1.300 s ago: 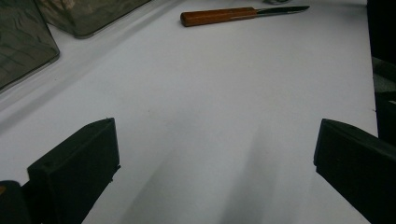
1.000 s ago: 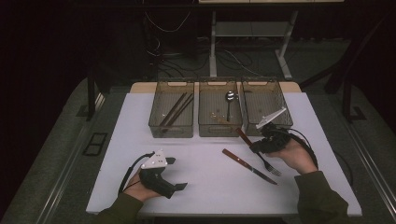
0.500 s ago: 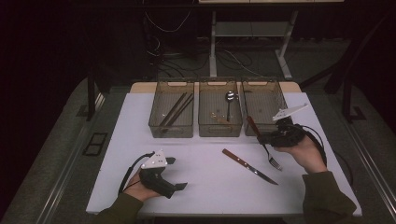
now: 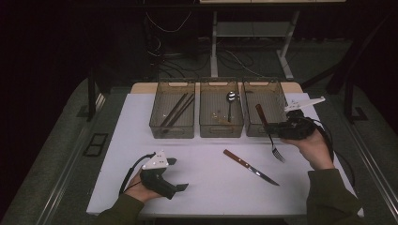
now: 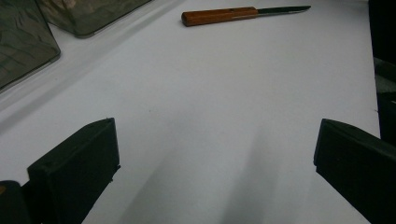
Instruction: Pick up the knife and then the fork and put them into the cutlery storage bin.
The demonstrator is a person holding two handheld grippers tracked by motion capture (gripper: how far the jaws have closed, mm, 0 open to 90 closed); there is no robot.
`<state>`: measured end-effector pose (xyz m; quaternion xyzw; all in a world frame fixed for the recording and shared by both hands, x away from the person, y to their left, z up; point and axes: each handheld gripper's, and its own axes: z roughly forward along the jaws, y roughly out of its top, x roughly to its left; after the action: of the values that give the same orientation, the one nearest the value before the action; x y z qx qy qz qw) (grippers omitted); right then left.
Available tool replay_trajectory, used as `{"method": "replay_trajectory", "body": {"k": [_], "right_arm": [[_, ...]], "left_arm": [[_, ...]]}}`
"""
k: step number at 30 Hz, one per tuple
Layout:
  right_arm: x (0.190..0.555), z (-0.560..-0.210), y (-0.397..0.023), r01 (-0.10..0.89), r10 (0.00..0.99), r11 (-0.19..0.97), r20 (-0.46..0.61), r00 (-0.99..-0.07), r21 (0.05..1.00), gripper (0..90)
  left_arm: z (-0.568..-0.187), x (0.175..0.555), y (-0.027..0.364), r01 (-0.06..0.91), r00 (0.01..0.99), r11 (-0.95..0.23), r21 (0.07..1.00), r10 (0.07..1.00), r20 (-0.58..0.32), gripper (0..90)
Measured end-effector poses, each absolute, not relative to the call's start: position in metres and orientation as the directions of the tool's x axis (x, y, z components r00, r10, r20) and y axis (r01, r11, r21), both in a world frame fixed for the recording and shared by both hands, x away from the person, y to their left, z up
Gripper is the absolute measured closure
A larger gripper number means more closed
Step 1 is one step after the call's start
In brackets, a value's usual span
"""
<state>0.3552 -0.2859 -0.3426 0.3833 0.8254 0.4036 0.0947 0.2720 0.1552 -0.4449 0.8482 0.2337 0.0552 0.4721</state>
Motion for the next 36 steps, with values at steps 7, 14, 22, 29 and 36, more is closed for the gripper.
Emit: {"method": "replay_trajectory", "body": {"k": [7, 14, 22, 29, 36], "right_arm": [[0.369, -0.324, -0.287, 0.542, 0.731, 0.361, 0.13, -0.67, 0.759, 77.8], [0.387, -0.3, -0.291, 0.523, 0.757, 0.348, 0.097, -0.647, 0.778, 77.7], [0.414, -0.285, -0.297, 0.529, 0.808, 0.317, 0.067, -0.585, 0.787, 77.7], [0.439, -0.285, -0.302, 0.537, 0.841, 0.315, 0.032, -0.54, 0.782, 77.7], [0.459, -0.305, -0.311, 0.538, 0.846, 0.303, 0.038, -0.532, 0.787, 77.7]], "left_arm": [[-0.444, 0.272, 0.156, 0.342, 0.884, -0.442, 0.829, 0.449, -0.126, 0.0], [-0.444, 0.271, 0.155, 0.345, 0.883, -0.432, 0.833, 0.45, -0.133, 0.0], [-0.444, 0.271, 0.155, 0.341, 0.885, -0.439, 0.831, 0.448, -0.127, 0.0], [-0.444, 0.271, 0.156, 0.338, 0.886, -0.44, 0.832, 0.446, -0.124, 0.0], [-0.444, 0.271, 0.156, 0.341, 0.886, -0.438, 0.832, 0.445, -0.129, 0.0]]}}
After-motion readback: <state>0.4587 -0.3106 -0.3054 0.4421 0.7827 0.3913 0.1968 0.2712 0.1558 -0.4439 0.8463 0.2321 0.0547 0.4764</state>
